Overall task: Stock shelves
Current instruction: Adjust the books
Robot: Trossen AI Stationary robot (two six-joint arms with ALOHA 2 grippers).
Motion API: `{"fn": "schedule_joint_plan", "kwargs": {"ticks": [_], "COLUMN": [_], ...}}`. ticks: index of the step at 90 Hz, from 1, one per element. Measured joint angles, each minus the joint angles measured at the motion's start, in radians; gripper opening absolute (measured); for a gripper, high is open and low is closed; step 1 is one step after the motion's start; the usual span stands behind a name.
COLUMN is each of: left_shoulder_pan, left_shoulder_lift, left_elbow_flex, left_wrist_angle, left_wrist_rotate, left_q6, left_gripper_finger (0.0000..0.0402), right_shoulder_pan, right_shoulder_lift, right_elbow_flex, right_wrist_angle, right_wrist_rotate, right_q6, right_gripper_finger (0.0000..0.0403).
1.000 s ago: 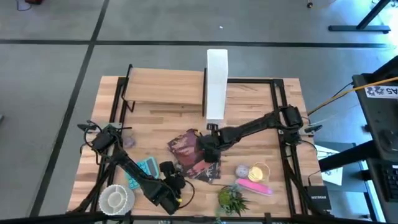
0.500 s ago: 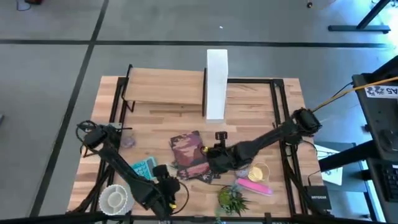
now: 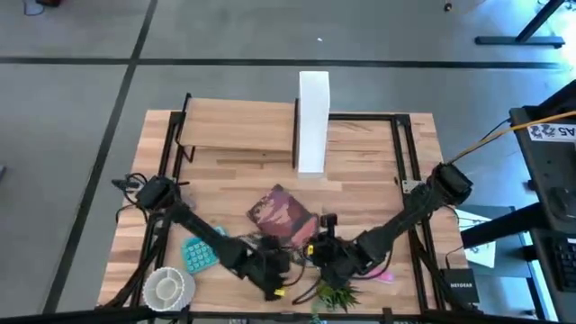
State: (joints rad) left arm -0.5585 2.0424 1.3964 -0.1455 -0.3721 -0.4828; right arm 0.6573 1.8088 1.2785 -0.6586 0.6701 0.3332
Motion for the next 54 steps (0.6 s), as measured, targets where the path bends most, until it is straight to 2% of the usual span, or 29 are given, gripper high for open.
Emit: {"fn": "schedule_joint_plan", "kwargs": {"ticks": [6, 14, 19, 25, 34, 42, 48, 54], "left_shoulder_pan": [0.009, -0.006, -0.022, -0.045, -0.044, -0.001, 0.047, 0.104], "left_shoulder_lift": [-0.011, -0.045, -0.080, -0.119, -0.167, -0.194, -0.199, -0.196], "left_elbow_flex": [0.016, 0.056, 0.088, 0.116, 0.128, 0.127, 0.104, 0.066], "left_wrist_angle": [0.021, -0.095, -0.248, -0.471, -0.869, -1.187, -1.331, -1.350], "left_wrist_rotate": [0.029, 0.025, 0.006, -0.074, -0.195, -0.238, -0.240, -0.232], "left_q6": [0.044, 0.038, 0.006, -0.082, -0.293, -0.506, -0.584, -0.573], "left_gripper_finger": [0.0236, 0.0236, 0.0236, 0.0236, 0.0236, 0.0236, 0.0233, 0.0215], "right_shoulder_pan": [0.011, 0.018, 0.018, 0.017, 0.012, 0.010, -0.005, -0.022], "right_shoulder_lift": [0.000, 0.000, 0.000, 0.000, 0.000, 0.000, 0.000, 0.000], "right_elbow_flex": [0.000, 0.000, 0.000, 0.000, 0.000, 0.000, 0.000, 0.000], "right_wrist_angle": [-0.019, -0.063, -0.095, -0.117, -0.120, -0.120, -0.121, -0.128], "right_wrist_rotate": [-0.005, -0.007, -0.009, -0.030, -0.061, -0.073, -0.106, -0.137], "right_q6": [0.030, 0.071, 0.108, 0.141, 0.166, 0.178, 0.190, 0.210], "right_gripper_finger": [0.0000, 0.0000, 0.0000, 0.0000, 0.0000, 0.0000, 0.0000, 0.0000]}}
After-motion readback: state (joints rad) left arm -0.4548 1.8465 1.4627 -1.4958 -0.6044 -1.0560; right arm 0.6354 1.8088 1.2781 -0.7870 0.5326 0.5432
